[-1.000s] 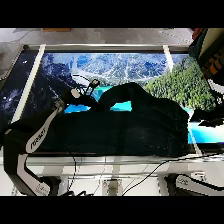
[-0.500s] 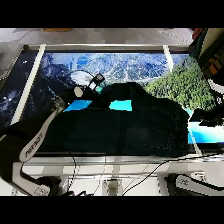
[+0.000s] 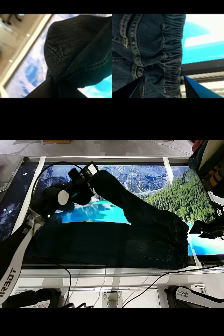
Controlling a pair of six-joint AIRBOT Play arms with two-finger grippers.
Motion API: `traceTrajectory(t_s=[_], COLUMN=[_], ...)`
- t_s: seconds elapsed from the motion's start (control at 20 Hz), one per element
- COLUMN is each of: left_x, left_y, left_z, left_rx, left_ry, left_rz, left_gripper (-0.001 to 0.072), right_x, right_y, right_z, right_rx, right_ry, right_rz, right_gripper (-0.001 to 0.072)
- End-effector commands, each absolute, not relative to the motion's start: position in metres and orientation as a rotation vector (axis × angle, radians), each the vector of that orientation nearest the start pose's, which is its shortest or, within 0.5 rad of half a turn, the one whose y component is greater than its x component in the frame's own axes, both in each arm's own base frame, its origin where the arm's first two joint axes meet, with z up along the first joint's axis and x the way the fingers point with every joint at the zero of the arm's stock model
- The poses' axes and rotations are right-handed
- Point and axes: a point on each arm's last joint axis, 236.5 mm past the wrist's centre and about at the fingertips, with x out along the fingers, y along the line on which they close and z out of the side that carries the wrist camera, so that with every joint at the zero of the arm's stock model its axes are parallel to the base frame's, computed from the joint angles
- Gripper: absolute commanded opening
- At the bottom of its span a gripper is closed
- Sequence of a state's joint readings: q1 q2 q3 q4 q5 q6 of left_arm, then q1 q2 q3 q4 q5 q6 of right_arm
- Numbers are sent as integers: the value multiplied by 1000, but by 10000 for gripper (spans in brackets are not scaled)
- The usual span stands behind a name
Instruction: Fold the clothes and pants, and hang the long-sleeved shirts on hangers.
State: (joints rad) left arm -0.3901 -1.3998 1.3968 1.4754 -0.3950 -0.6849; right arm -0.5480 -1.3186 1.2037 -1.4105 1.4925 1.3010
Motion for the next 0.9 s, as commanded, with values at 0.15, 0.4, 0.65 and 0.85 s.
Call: traceTrajectory(t_s=[0.15,0.4,0.65,0.85], left_x=[481,463,490,467], left_y=[-226,-205,-120,-44], left_z=[95,60,55,26], left_rx=[933,708,405,78], left_ry=[503,758,873,1097], left_rz=[-713,-655,-391,-271], left_gripper=[143,623,574,574], right_x=[290,298,303,307], right_y=[-133,-138,-141,-143], right_z=[2,1,2,2], right_rx=[354,343,335,330], right_ry=[1522,1489,1466,1447], right_rz=[-103,-117,-126,-133], right_gripper=[550,550,550,550])
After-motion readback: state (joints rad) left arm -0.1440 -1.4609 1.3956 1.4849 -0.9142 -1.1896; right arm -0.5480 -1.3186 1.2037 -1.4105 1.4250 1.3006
